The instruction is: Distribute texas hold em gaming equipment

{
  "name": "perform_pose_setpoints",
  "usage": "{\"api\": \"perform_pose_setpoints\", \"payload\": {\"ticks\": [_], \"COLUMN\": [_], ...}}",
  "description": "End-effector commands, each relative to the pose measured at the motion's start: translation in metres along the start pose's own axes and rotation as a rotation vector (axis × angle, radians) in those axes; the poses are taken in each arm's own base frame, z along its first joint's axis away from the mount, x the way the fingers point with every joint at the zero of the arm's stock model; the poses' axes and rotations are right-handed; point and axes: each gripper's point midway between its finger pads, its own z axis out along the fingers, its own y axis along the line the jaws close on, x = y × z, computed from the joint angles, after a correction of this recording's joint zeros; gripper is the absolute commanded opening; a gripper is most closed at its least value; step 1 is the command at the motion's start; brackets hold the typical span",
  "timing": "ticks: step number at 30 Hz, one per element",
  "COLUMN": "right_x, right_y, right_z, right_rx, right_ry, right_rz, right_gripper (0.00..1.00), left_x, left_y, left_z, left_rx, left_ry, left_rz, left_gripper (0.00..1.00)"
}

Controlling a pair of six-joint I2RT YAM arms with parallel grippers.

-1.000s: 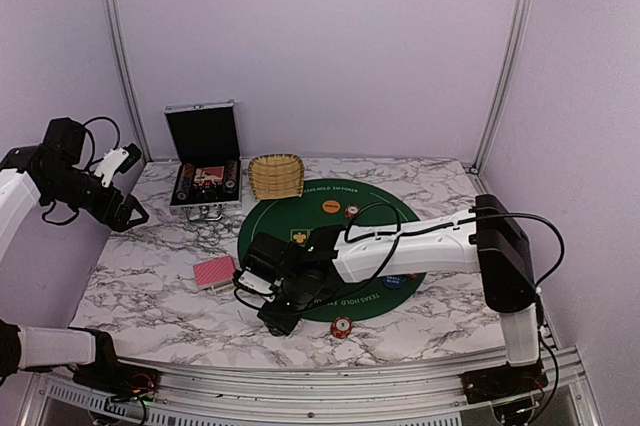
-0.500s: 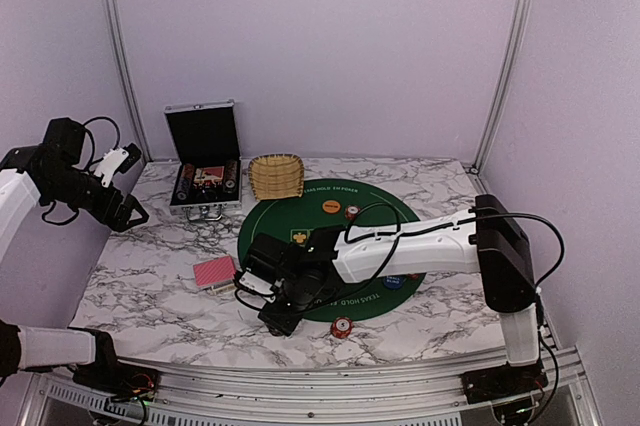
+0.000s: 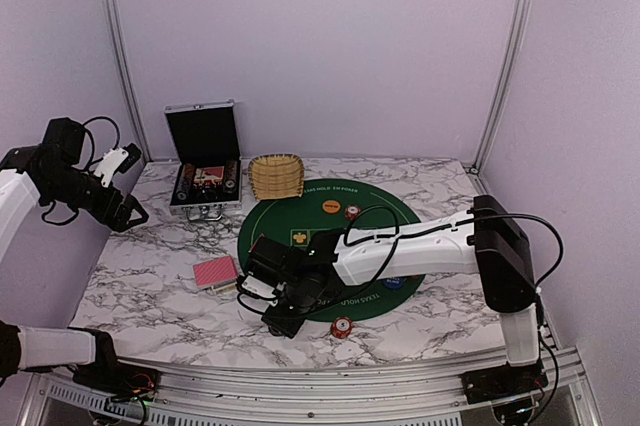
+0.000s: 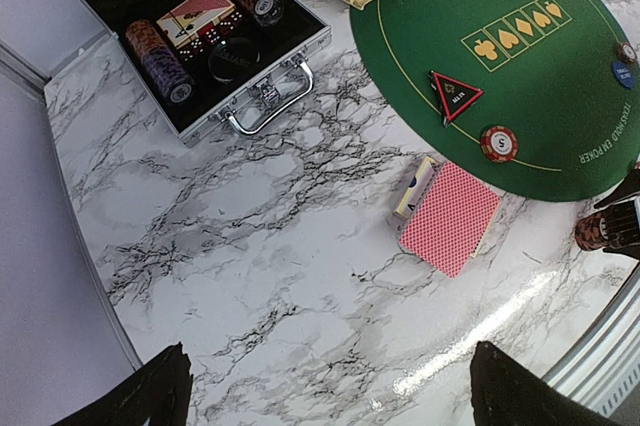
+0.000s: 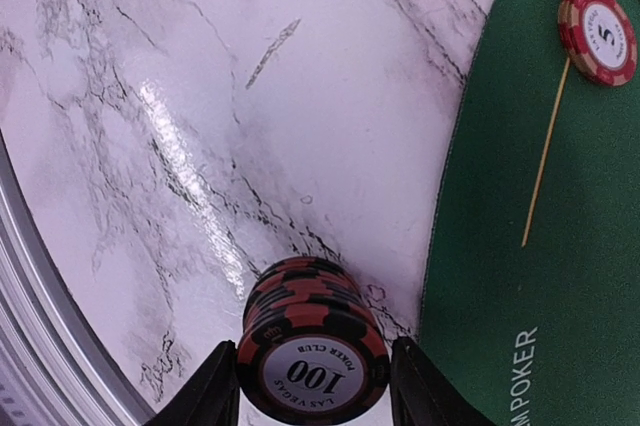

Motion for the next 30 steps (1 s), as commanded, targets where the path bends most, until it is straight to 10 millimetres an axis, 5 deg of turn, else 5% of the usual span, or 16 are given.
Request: {"api": "perform_pose_setpoints", "payload": {"ticks": [1,30], "right_x": [-0.016,-0.026], "right_y": [0.009,0.016], "right_z": [-0.018,-0.031], "right_rx": [-0.018,-0.041], "right_ry": [-0.062,-0.096], "right_rz": [-0.003,-0.005], "right_gripper": [0.51,0.49], "left_x": [0.003,0.004], "left_y": [-0.003,-0.003], "left_z": [-0.006,-0.006], "left_rx": [-0.006,-0.006], "left_ry": [0.004,0.005], "left_rz": [0.005,0.006], "left_gripper": [0.99,0.99]}}
